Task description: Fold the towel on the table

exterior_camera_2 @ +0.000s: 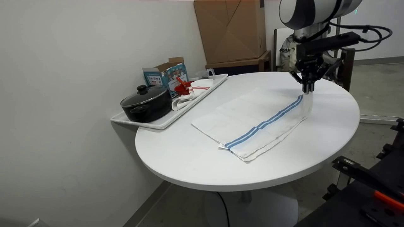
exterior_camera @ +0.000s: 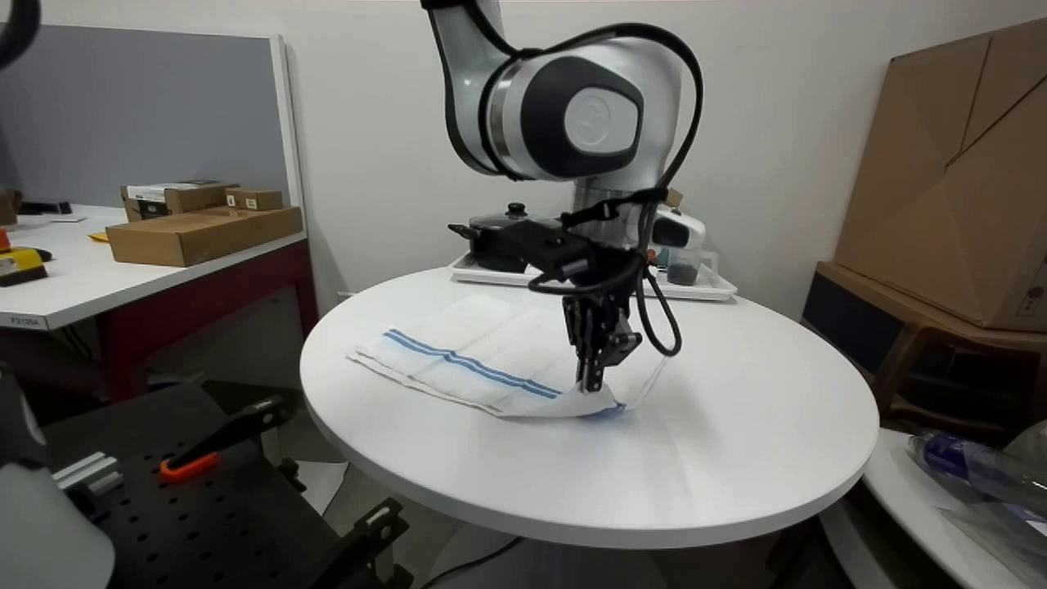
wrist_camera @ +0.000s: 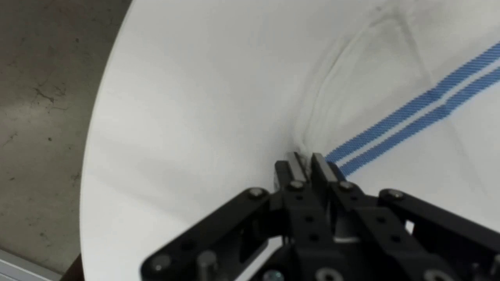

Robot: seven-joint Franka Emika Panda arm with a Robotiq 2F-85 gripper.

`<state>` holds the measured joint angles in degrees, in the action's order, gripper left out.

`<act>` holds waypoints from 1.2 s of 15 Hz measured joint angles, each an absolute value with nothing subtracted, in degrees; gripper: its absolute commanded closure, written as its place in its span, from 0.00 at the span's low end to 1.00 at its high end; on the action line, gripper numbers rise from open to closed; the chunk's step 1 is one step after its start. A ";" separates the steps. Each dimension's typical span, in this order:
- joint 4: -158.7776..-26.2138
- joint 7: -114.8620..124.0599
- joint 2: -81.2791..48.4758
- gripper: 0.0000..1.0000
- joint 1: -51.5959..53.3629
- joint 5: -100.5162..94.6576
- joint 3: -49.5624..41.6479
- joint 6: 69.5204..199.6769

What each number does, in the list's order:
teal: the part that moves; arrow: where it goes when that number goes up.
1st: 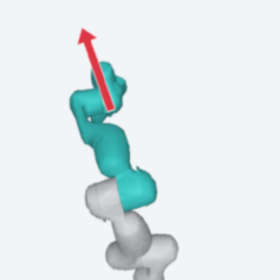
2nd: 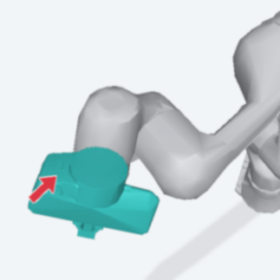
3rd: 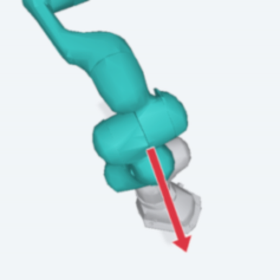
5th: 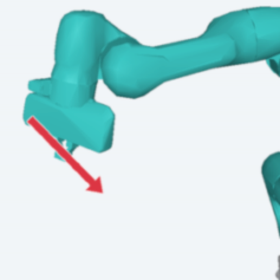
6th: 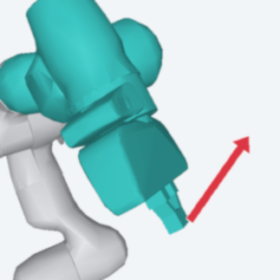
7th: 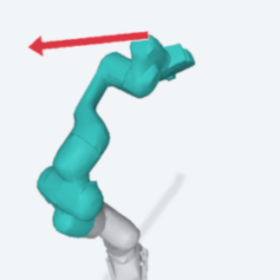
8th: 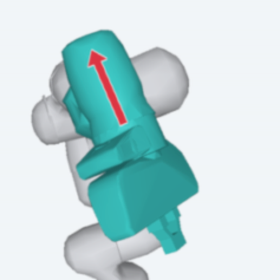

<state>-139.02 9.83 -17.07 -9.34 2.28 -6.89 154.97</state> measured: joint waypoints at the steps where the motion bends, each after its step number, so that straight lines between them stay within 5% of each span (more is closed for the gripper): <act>1: -139.16 9.81 -15.42 0.97 -8.86 2.28 -6.51 154.91; 17: -145.99 6.06 -3.56 0.96 6.33 0.63 6.97 142.66; 18: -147.24 5.68 -3.81 0.66 6.98 -0.16 7.55 141.92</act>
<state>-147.24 5.68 -3.81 6.98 -0.16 7.55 141.92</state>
